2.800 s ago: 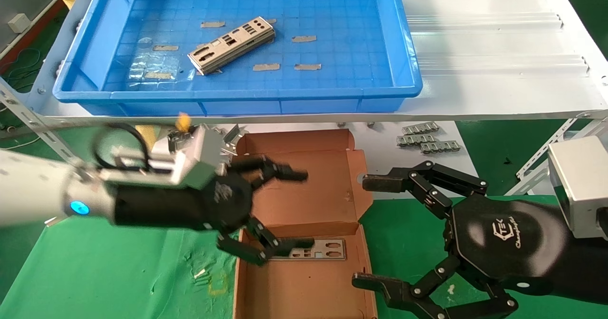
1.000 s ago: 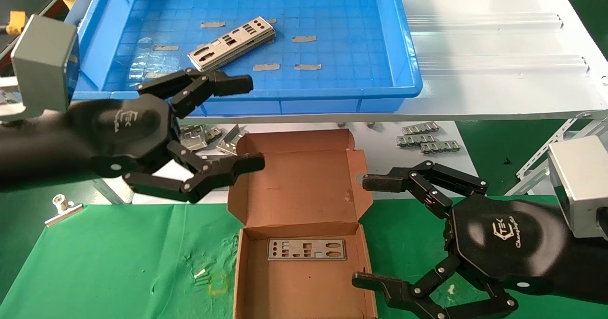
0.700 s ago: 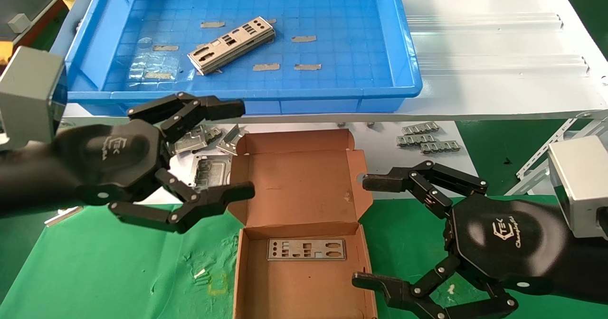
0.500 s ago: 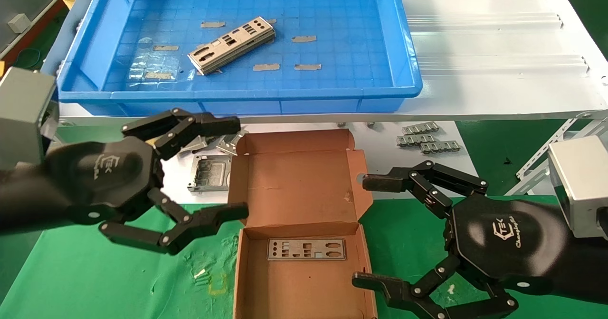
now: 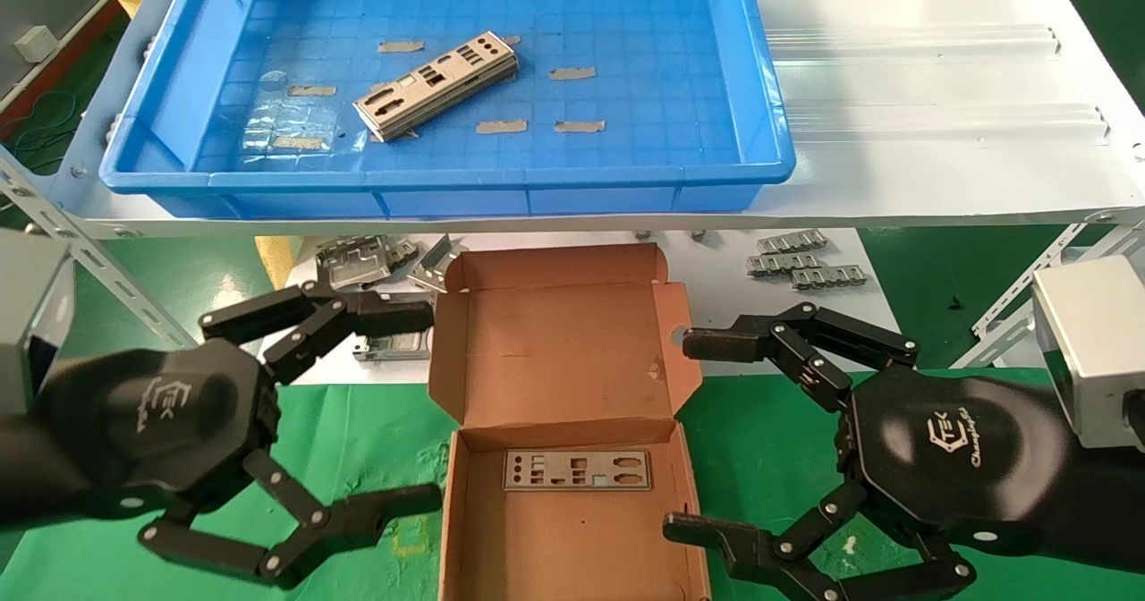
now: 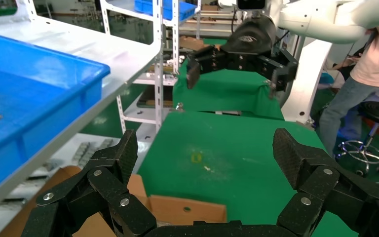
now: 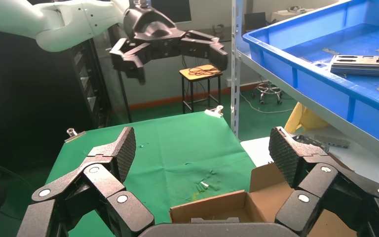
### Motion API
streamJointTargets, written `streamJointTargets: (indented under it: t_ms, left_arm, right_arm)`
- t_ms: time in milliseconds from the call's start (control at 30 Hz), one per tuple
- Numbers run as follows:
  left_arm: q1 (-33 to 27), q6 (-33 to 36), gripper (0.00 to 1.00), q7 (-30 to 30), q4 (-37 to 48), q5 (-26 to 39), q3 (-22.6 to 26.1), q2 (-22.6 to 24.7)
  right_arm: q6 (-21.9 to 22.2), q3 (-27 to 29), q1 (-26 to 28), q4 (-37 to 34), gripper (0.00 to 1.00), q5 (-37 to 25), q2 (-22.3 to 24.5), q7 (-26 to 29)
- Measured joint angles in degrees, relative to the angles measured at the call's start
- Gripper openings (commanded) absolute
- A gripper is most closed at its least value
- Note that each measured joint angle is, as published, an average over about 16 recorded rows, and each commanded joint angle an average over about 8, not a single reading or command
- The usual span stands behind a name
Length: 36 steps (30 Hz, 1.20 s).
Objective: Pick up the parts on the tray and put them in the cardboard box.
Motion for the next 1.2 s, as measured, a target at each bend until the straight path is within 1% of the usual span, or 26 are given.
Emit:
streamJointTargets:
  t_ms: [233, 433, 1200]
  left_arm:
    - [3.45, -0.20, 1.00, -1.23, -3.39, -0.01, -2.15, -1.73]
    - [4.90, -0.30, 1.00, -1.72, -4.80, -0.01, -3.06, -2.46]
    - [4.37, -0.31, 1.00, -1.60, -4.28, -0.03, -2.72, -2.20]
  right_arm:
    - [0.00, 0.00, -0.01, -0.01, 1.00, 0.00, 0.00, 0.00]
    - [0.01, 0.00, -0.01, -0.01, 1.00, 0.01, 0.00, 0.00]
    - [0.02, 0.00, -0.01, -0.01, 1.00, 0.01, 0.00, 0.00]
